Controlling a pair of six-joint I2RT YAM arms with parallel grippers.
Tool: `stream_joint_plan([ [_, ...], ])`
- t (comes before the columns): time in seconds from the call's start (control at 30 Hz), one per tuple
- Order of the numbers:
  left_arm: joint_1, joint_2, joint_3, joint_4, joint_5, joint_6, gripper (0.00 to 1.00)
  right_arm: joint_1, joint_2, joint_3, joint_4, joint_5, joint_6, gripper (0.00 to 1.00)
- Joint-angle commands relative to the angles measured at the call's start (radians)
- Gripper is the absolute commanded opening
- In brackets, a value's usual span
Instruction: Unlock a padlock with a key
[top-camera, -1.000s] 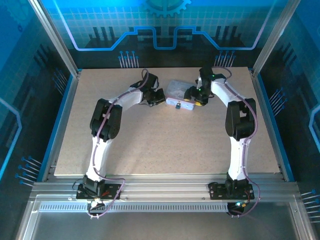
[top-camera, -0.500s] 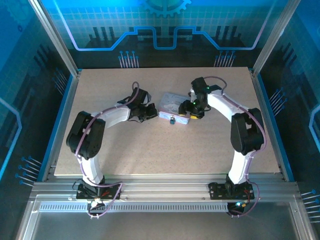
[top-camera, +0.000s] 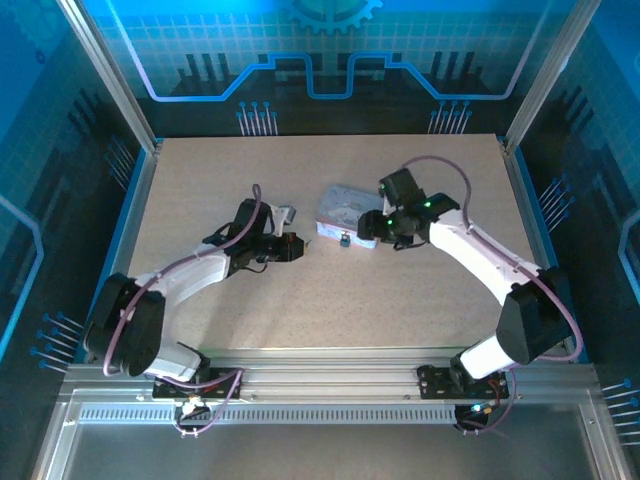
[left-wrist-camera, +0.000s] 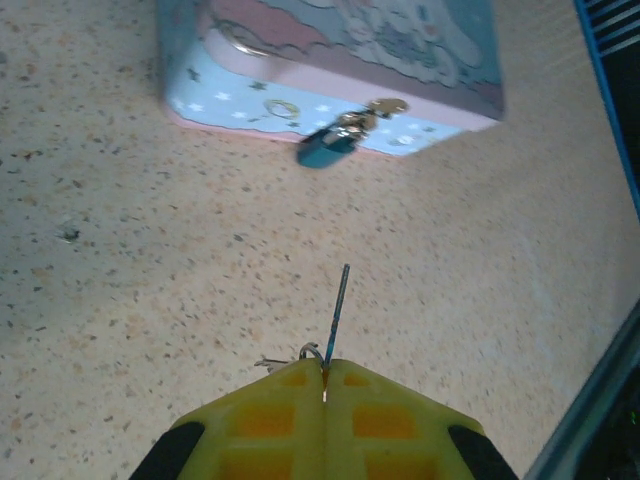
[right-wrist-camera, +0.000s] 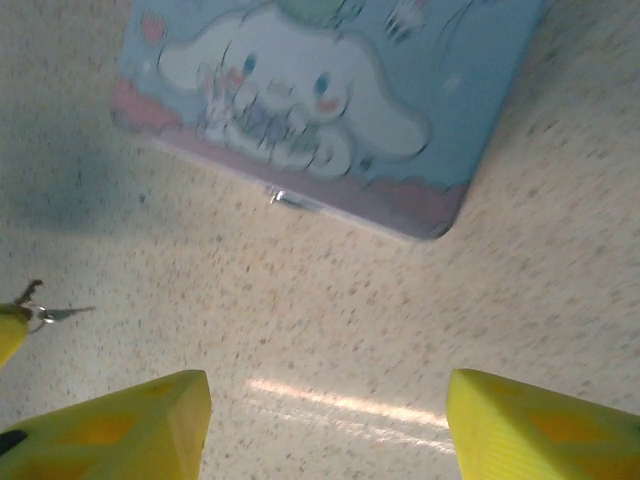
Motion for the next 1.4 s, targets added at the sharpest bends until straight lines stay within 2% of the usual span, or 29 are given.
stream_joint_plan([
  [0.0, 0.005, -0.101, -0.05, 0.041, 0.071, 0.079, 0.0, 0.091, 0.005, -0.032, 0.057, 0.119, 0.105, 0.61],
  [0.2, 0.019, -0.248, -0.146, 0.054, 0.063, 0.036, 0.0, 0.229, 0.127, 0.016, 0.069, 0.328, 0.244, 0.52],
  [0.37, 0.02, -0.317, -0.191, 0.043, 0.055, 0.003, 0.0, 0.282, 0.26, 0.091, 0.065, 0.501, 0.31, 0.45],
  [0.53, 0.02, -0.346, -0.236, 0.071, 0.068, -0.042, 0.0, 0.302, 0.403, 0.186, 0.047, 0.603, 0.353, 0.41],
  [0.87, 0.03, -0.385, -0.273, 0.076, 0.085, -0.022, 0.0, 0.295, 0.542, 0.25, 0.079, 0.655, 0.494, 0.34],
  [1.37, 0.048, -0.416, -0.293, 0.093, 0.111, -0.016, 0.0, 0.266, 0.633, 0.312, 0.086, 0.652, 0.446, 0.36],
])
